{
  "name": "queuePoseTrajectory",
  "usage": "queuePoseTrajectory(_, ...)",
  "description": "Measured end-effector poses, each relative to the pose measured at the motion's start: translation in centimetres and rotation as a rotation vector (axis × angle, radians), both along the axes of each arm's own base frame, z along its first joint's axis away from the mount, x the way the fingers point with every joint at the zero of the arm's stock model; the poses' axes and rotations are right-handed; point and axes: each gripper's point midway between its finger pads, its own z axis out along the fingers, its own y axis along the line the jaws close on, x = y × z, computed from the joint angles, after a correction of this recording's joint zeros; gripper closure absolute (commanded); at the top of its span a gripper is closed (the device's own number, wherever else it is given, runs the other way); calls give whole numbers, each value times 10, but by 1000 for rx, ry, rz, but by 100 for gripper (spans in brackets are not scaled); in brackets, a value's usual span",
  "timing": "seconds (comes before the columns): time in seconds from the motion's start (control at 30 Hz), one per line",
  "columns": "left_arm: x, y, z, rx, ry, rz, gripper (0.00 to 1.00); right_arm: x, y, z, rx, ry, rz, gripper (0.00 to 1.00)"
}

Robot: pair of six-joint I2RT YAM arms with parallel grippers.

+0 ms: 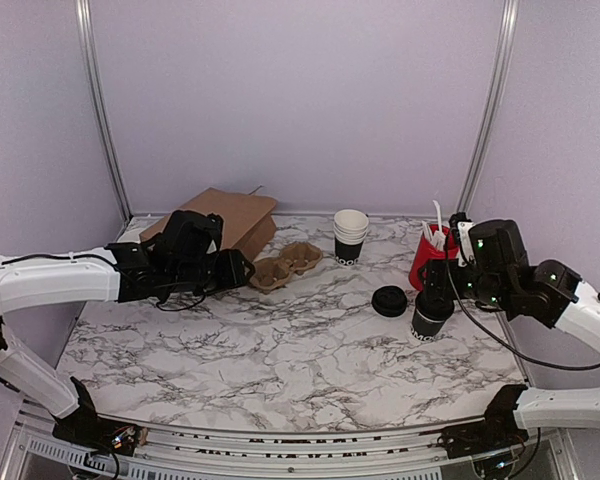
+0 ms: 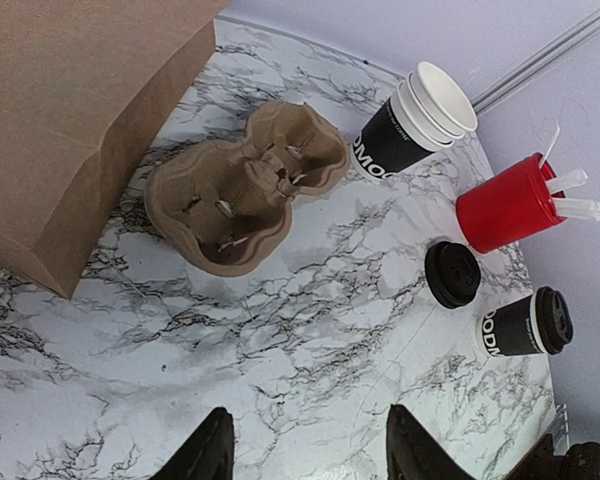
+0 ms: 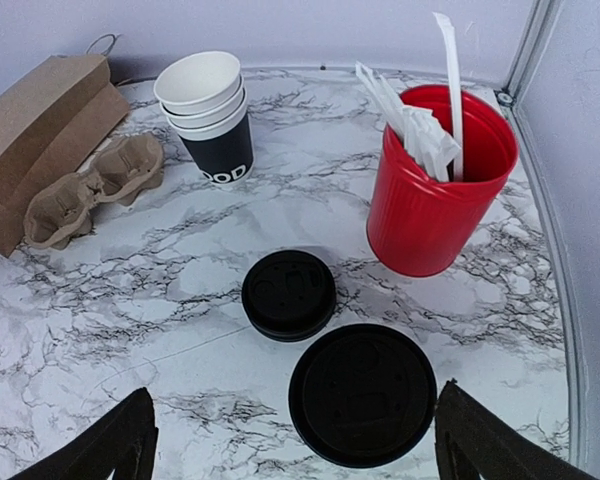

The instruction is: Pack the takeout coffee

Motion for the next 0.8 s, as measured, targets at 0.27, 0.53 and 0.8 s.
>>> queuePoseTrajectory(0.27,39,68,-14,62,12,225,47,0,33,25,48,-34,105,0)
queuePoseTrajectory(0.53,75,132,-17,77,29,413,47,1,82,16,18,0,217,0)
queuePoseTrajectory(0.8,98,154,-22,38,63,485,53,-2,97,10,18,14,258,0)
